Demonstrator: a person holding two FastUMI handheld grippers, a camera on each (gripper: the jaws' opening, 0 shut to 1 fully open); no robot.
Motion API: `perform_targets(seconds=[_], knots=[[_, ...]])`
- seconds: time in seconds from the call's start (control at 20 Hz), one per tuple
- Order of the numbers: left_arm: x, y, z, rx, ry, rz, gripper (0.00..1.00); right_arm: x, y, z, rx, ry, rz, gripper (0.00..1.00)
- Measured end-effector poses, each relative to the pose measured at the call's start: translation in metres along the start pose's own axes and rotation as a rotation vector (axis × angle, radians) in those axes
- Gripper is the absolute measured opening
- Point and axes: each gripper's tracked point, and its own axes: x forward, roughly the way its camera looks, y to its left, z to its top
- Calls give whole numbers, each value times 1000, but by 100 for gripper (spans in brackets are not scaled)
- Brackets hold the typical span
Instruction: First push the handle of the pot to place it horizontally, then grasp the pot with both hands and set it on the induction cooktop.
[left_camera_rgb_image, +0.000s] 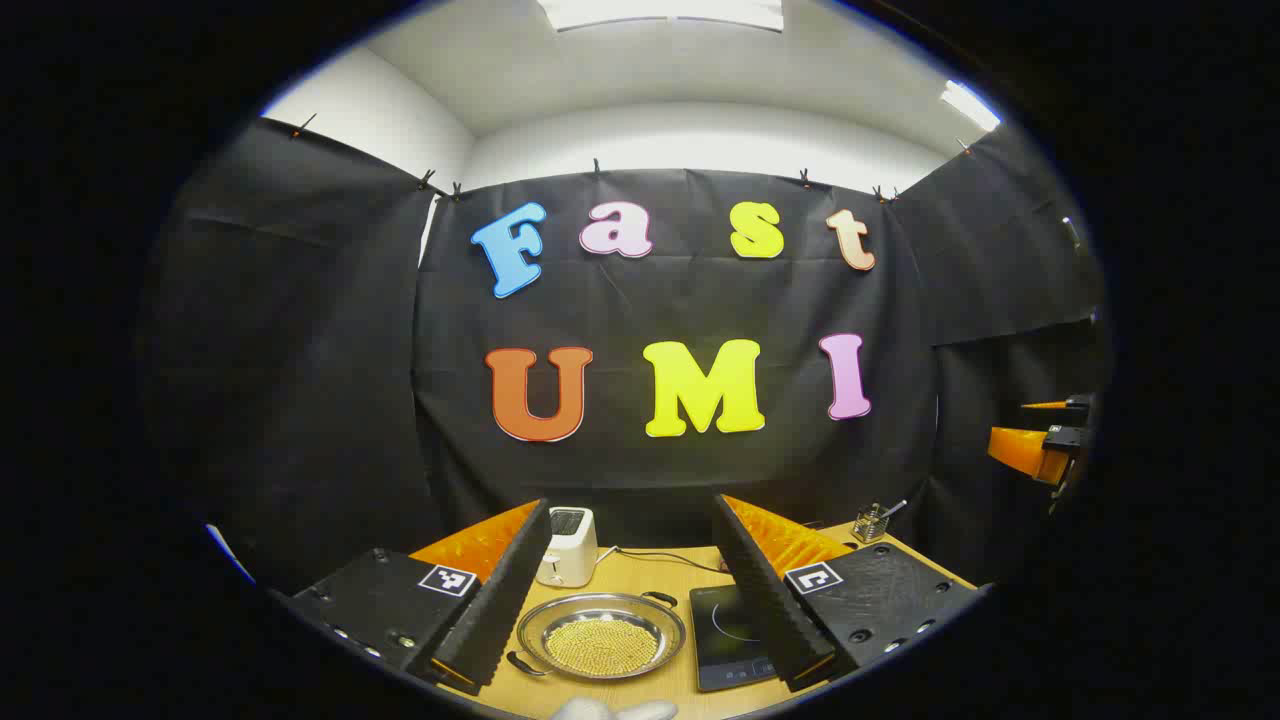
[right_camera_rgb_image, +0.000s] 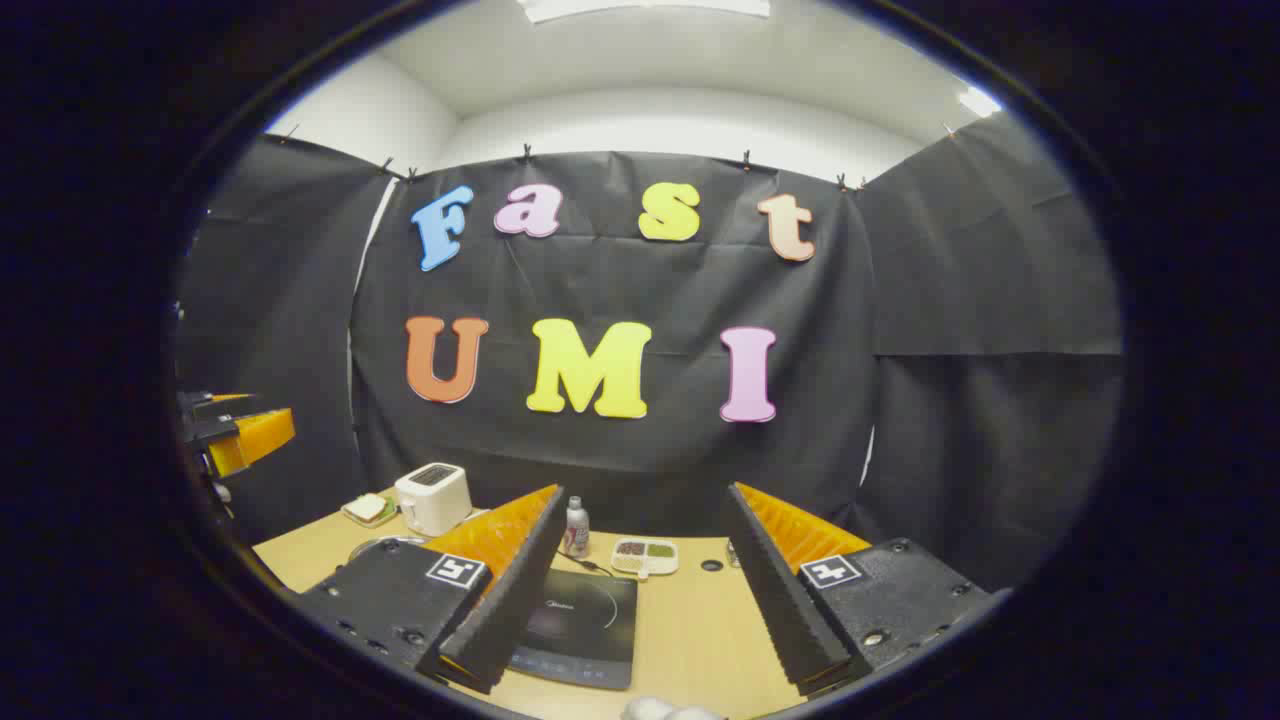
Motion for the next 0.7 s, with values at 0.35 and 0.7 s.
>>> perform_targets(seconds=[0.35,0.7], knots=[[1,6,-2,14,10,-18,96,-1,10,-6,6,2,3,98],[5,9,1,32,-11,-45,90,-1,14,-7,0,4,-7,98]])
